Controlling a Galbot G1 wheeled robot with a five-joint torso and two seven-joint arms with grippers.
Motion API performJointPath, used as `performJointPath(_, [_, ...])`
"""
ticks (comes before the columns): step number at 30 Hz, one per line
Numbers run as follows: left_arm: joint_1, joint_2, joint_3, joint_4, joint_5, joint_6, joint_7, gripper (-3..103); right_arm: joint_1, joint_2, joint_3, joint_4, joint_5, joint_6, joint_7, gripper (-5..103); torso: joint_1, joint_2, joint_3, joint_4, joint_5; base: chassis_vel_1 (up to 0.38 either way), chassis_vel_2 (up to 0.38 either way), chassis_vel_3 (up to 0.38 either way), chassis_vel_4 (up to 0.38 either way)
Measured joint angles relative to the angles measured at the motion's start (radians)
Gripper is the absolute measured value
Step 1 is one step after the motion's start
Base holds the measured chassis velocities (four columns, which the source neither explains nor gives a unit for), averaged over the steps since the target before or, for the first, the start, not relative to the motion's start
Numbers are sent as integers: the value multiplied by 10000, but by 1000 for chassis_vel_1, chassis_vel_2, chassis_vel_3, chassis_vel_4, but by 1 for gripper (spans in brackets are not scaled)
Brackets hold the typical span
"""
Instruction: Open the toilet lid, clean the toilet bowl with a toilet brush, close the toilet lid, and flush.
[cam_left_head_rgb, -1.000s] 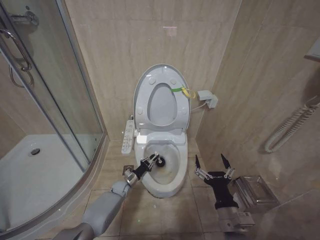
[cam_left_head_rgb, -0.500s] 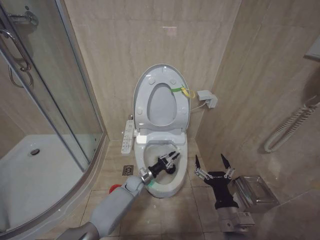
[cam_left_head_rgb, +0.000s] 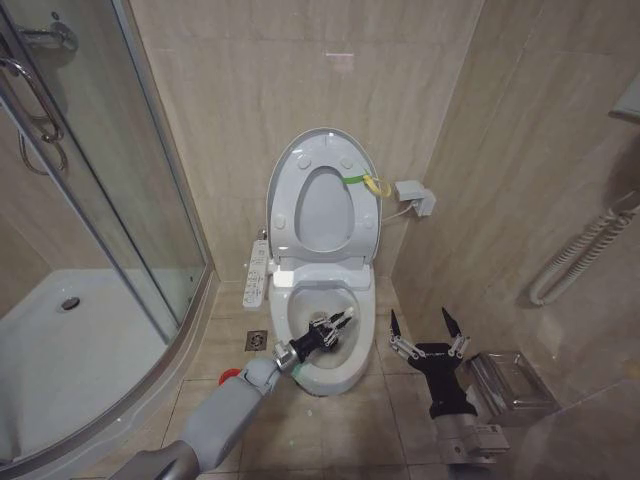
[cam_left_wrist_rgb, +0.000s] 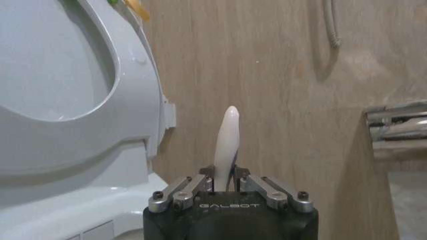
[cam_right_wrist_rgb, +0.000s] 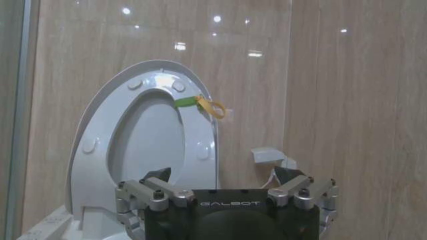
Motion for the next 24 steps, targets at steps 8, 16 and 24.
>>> performJointPath(8, [328, 193, 326, -1913, -308, 385, -225, 18, 0, 0, 0, 0, 0, 0, 0, 100, 0, 1, 0, -5, -1, 0, 0, 0, 0])
performJointPath(16, [33, 9, 117, -95, -218, -128, 133, 18, 0, 0, 0, 0, 0, 0, 0, 100, 0, 0, 0, 2, 1, 0, 0, 0, 0])
performJointPath(24, [216, 142, 96, -1238, -129, -289, 347, 18, 0, 0, 0, 0, 0, 0, 0, 100, 0, 0, 0, -5, -1, 0, 0, 0, 0])
